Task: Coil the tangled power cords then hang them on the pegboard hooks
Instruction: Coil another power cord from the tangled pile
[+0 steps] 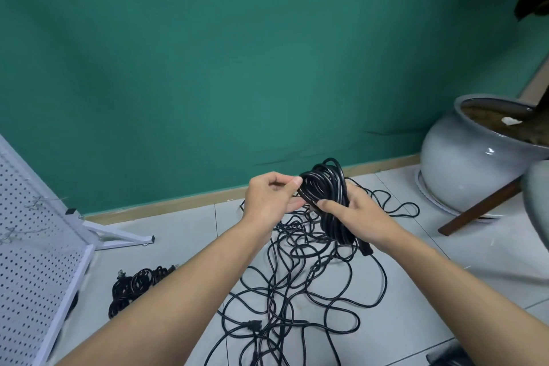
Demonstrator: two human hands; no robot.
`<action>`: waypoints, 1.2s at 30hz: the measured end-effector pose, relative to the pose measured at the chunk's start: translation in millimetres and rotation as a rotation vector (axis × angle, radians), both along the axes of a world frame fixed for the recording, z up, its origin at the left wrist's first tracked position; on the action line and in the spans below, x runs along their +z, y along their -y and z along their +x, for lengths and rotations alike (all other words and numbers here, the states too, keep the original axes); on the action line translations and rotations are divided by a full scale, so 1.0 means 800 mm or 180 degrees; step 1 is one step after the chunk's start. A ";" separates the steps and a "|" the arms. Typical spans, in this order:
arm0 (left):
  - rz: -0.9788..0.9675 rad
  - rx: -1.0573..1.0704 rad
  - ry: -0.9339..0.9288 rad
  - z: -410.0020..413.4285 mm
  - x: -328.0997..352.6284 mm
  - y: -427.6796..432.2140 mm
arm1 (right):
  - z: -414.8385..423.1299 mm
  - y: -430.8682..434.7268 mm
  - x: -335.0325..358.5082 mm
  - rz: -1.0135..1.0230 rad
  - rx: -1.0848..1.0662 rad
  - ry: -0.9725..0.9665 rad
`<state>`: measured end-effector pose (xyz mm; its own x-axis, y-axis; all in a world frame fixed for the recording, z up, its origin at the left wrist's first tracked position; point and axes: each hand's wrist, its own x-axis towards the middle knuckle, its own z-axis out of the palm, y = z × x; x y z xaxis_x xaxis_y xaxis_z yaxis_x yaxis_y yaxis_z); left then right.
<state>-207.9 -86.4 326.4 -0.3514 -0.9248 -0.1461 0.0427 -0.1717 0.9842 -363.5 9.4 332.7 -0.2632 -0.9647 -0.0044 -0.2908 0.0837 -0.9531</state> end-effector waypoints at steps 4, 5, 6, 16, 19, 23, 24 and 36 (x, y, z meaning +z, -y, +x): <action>-0.0060 -0.0155 0.0102 -0.008 -0.005 0.001 | -0.008 -0.003 -0.004 0.0108 0.0021 0.0031; -0.0175 -0.0226 0.0142 -0.009 -0.005 0.002 | -0.009 -0.003 -0.004 0.0105 -0.0010 0.0045; -0.0271 -0.0320 0.0135 -0.010 -0.004 0.003 | -0.011 -0.004 -0.004 0.0093 -0.0054 0.0097; -0.2118 -0.2586 0.2499 0.003 -0.064 0.000 | -0.029 -0.001 0.005 -0.0020 -0.0387 0.1392; -0.2154 -0.2413 0.2686 0.012 -0.067 0.007 | -0.029 -0.002 0.010 -0.0144 -0.0364 0.1758; -0.2143 -0.2149 0.2580 0.026 -0.067 0.020 | -0.029 -0.001 0.012 -0.0289 -0.0460 0.2049; -0.2189 -0.2145 0.2510 0.027 -0.061 0.020 | -0.031 -0.001 0.012 -0.0311 -0.0521 0.2104; -0.3760 -0.1217 0.1698 0.055 0.015 0.022 | 0.000 0.001 0.015 0.0036 -0.0171 0.0162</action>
<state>-163.9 -103.9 338.6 -0.7634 -0.4493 0.4640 -0.2478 0.8671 0.4321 -363.5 8.8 344.7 -0.3138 -0.9490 -0.0299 -0.2370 0.1088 -0.9654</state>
